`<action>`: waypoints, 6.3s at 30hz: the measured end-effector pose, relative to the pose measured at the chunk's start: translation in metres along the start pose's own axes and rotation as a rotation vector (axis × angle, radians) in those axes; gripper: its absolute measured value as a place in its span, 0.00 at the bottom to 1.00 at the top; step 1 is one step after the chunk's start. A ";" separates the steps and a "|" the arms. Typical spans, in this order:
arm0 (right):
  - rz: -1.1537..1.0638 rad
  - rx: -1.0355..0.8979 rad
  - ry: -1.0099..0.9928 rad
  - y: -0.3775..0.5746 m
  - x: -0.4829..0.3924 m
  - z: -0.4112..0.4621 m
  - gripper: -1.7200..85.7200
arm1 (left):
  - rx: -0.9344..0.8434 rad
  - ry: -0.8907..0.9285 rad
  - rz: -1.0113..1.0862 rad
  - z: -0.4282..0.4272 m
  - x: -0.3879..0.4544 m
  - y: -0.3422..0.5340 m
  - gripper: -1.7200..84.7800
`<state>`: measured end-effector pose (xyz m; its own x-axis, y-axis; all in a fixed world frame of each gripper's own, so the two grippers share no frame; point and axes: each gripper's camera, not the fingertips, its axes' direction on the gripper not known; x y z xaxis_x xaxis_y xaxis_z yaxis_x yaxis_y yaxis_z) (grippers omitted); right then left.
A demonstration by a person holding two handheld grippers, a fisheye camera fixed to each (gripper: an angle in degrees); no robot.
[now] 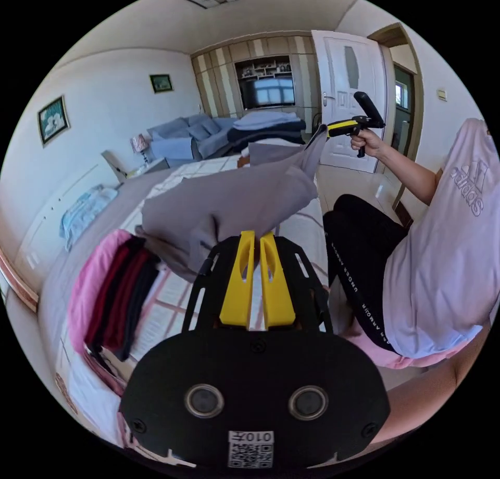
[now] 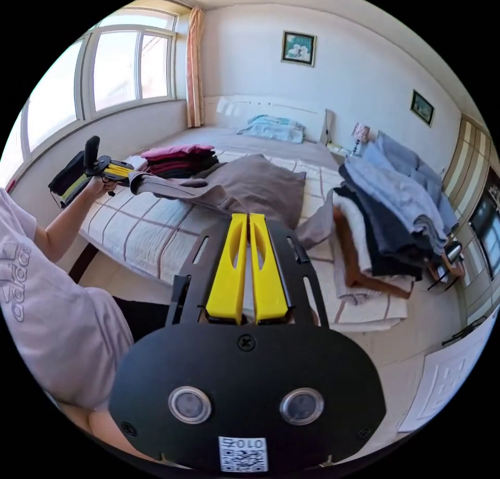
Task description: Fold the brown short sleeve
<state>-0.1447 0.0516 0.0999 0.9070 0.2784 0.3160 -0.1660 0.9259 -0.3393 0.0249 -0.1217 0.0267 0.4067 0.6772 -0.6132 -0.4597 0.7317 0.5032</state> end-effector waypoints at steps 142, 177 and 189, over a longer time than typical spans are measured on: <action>0.257 -0.100 0.468 0.074 0.116 -0.024 0.04 | -0.372 -0.487 -0.764 0.341 -0.292 -0.049 0.05; 0.188 -0.045 0.373 0.073 0.049 -0.020 0.05 | -0.269 -0.119 -0.317 0.434 -0.205 -0.126 0.16; 0.215 -0.093 0.367 0.087 0.062 -0.004 0.05 | -0.367 -0.001 -0.228 0.472 -0.186 -0.141 0.18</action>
<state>-0.1013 0.1487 0.0860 0.9358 0.3377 -0.1010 -0.3460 0.8252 -0.4464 0.3864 -0.3142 0.3575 0.5307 0.5017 -0.6831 -0.6086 0.7865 0.1048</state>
